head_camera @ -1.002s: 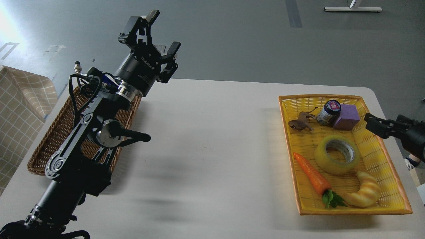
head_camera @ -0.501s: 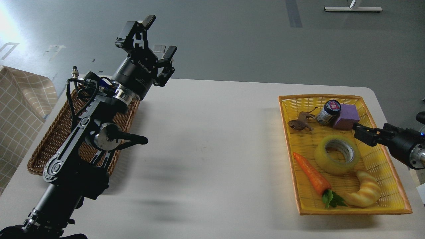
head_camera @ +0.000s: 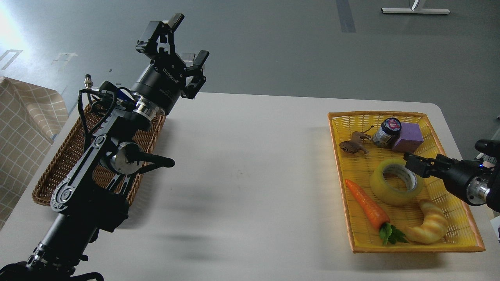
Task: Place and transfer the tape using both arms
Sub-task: 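Reach the right gripper into the tray toward the yellow tape roll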
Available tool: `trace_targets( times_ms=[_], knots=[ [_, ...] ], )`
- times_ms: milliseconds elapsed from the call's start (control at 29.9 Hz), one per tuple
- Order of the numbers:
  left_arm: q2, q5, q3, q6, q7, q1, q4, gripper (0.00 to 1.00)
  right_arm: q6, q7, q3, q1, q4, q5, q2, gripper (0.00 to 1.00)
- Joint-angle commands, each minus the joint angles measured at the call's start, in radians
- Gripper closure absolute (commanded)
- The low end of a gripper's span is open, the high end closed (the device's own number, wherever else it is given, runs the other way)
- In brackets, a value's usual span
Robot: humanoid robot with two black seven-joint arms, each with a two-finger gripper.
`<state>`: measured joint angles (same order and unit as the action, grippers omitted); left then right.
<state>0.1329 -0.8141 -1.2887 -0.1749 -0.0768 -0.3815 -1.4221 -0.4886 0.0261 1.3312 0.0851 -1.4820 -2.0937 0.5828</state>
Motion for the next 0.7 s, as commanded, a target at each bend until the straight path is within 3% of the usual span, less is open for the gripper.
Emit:
trace_targets(
  times_ms=[0, 434, 668],
  knots=[
    [0.001, 0.0, -0.001, 0.0, -0.001, 0.003, 0.0, 0.02, 0.0, 0.0, -0.012, 0.002, -0.001, 0.0, -0.001, 0.13],
    [-0.001, 0.0, -0.003, -0.002, -0.001, 0.013, 0.0, 0.02, 0.0, -0.002, -0.041, 0.007, 0.057, -0.005, 0.026, 0.08],
    [0.001, 0.001, -0.001, -0.002, -0.001, 0.012, -0.001, 0.02, 0.0, -0.002, -0.095, 0.027, 0.084, -0.005, 0.016, 0.1]
  ],
)
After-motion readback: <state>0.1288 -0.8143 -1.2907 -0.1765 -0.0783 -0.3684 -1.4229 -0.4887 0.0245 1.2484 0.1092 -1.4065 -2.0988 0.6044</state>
